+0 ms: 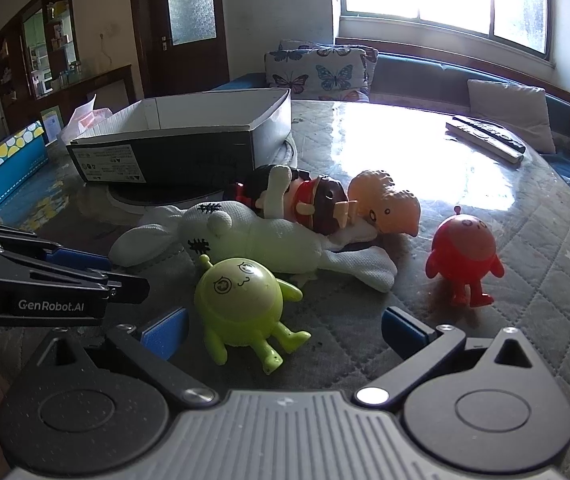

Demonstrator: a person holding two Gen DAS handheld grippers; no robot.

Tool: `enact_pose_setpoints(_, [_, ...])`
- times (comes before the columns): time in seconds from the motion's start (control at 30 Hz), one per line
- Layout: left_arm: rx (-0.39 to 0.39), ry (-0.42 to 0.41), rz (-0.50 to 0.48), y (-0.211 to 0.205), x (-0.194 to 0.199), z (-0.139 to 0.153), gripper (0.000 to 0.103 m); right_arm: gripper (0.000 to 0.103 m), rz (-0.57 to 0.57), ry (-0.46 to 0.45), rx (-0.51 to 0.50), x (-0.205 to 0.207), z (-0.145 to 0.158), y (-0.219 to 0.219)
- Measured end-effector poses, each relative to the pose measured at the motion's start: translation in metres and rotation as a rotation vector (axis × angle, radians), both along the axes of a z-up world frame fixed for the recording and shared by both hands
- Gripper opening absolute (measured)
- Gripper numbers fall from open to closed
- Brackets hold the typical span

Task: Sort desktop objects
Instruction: 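Move the left tool toward the green round toy, then close the left gripper on the green round toy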

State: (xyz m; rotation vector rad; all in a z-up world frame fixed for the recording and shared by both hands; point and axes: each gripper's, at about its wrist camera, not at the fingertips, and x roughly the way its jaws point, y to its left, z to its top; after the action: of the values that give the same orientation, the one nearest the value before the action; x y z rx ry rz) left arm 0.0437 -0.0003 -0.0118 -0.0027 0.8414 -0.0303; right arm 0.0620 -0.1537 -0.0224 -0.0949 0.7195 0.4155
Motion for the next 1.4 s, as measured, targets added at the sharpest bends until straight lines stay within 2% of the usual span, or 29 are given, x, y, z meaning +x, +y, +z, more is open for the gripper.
enact_pose_setpoints(0.37, [-0.015,0.0,0.004,0.004,0.007,0.003,0.043,0.103,0.021,0.004,0.003,0.004,-0.001,0.002])
enact_pose_setpoints(0.77, [-0.027,-0.008,-0.035,0.001,0.012,0.009,0.043,0.102,0.039,0.009,0.006,0.008,-0.001,0.003])
enact_pose_setpoints(1.03, [-0.056,-0.012,-0.073,-0.003,0.012,0.015,0.043,0.093,0.047,0.025,0.019,0.011,-0.002,0.001])
enact_pose_setpoints(1.3, [-0.107,-0.03,-0.154,-0.013,0.007,0.028,0.043,0.075,0.082,0.044,0.043,0.012,-0.003,0.0])
enact_pose_setpoints(1.4, [-0.126,-0.026,-0.194,-0.018,0.007,0.032,0.043,0.072,0.098,0.046,0.049,0.011,-0.002,0.0])
